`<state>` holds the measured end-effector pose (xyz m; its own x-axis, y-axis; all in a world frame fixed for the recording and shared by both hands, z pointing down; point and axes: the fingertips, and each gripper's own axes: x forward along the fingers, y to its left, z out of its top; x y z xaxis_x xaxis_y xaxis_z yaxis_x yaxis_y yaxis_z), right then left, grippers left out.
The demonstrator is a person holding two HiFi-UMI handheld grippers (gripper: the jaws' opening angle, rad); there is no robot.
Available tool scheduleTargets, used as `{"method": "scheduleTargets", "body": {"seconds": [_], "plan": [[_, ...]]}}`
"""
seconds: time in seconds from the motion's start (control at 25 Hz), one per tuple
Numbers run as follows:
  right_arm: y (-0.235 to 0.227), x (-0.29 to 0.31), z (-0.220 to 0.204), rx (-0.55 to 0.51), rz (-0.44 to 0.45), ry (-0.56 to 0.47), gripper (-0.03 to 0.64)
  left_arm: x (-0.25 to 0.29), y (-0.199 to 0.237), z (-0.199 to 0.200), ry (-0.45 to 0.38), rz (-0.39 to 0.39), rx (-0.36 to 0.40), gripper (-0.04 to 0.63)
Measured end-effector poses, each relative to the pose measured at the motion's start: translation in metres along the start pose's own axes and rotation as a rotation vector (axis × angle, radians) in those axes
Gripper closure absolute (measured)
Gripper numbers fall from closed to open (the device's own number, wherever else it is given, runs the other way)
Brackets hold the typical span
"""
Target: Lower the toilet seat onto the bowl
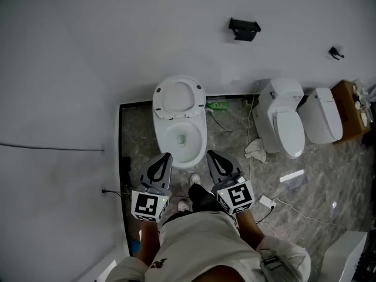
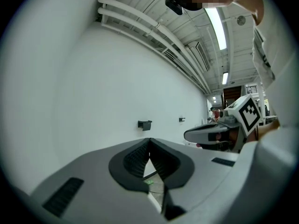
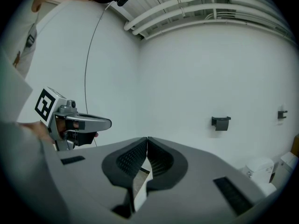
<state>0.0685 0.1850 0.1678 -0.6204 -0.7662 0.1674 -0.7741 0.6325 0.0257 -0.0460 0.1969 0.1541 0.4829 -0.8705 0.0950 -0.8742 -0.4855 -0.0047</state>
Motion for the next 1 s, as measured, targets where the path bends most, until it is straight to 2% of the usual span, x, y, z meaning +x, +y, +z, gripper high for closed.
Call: {"method": "scheduleTargets", "body": {"seconds": [0.64,0.88,1.0], "plan": [[-0.083,0.077,-0.005,-0.003,0.098,0.03,0.594,0.097,0.04,-0.009,0.052,0.12,-0.018,0.572],[-0.106,0.094,-0.006,0.001,0.135,0.034,0.594,0.124,0.041,-0.007,0.073,0.133,-0.001,0.572],[-0.118,0.097,-0.002,0.011,0.127,0.018,0.595,0.134,0.042,-0.004,0.084,0.139,0.008,0.572]]}}
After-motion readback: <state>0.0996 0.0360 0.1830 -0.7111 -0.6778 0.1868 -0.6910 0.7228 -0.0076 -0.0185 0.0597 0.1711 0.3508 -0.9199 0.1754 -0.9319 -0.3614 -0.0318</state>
